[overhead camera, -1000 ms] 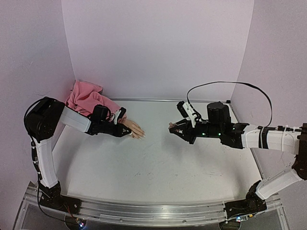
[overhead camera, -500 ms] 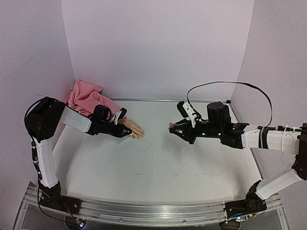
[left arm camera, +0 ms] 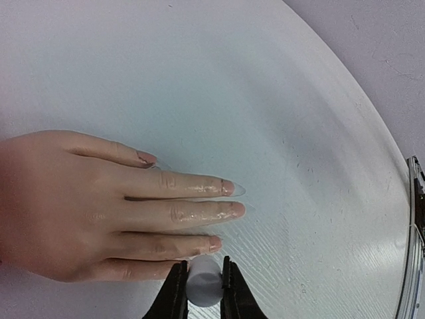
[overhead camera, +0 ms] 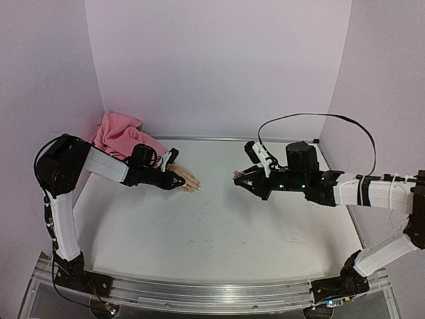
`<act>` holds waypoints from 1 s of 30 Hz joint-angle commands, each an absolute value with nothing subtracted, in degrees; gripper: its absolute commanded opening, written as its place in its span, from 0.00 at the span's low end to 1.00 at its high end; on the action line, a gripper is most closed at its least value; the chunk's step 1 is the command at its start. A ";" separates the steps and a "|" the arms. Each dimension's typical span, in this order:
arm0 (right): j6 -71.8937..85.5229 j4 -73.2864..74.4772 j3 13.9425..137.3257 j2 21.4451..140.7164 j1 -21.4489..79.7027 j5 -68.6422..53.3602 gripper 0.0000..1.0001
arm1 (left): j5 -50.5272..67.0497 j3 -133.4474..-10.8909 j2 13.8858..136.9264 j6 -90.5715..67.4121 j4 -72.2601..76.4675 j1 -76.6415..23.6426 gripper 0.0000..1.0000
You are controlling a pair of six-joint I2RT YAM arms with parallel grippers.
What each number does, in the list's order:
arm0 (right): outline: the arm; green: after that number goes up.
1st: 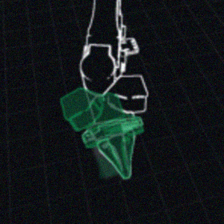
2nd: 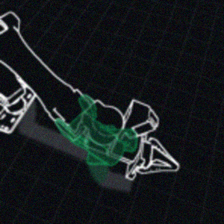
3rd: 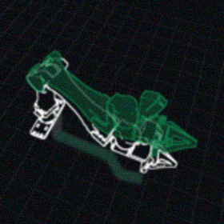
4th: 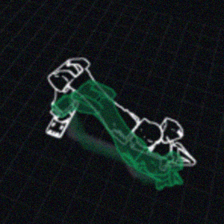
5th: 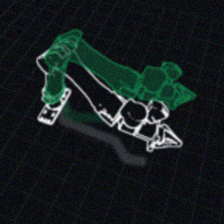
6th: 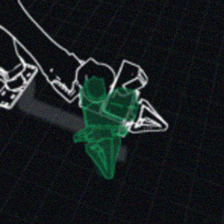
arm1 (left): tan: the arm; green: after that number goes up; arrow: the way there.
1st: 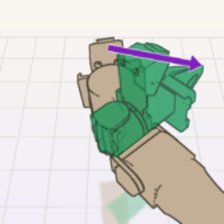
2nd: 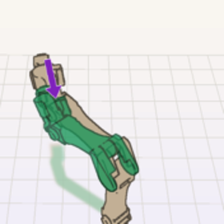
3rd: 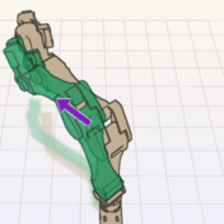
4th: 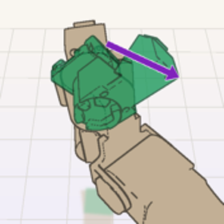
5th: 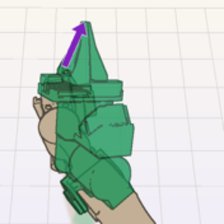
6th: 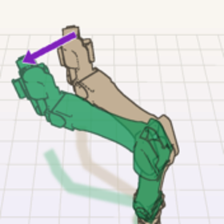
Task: Paint the nails
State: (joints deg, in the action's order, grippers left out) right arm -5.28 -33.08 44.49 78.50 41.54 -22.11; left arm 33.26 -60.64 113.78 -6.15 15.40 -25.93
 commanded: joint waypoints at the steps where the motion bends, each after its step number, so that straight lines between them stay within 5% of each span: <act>1: -4.66 -36.65 46.32 78.22 41.51 -23.39 0.00 | 33.97 -62.35 113.16 -4.27 15.73 -26.36 0.00; 30: -4.57 -36.67 46.23 78.00 41.53 -23.54 0.00 | 31.70 -59.37 111.63 -7.67 20.02 -24.29 0.00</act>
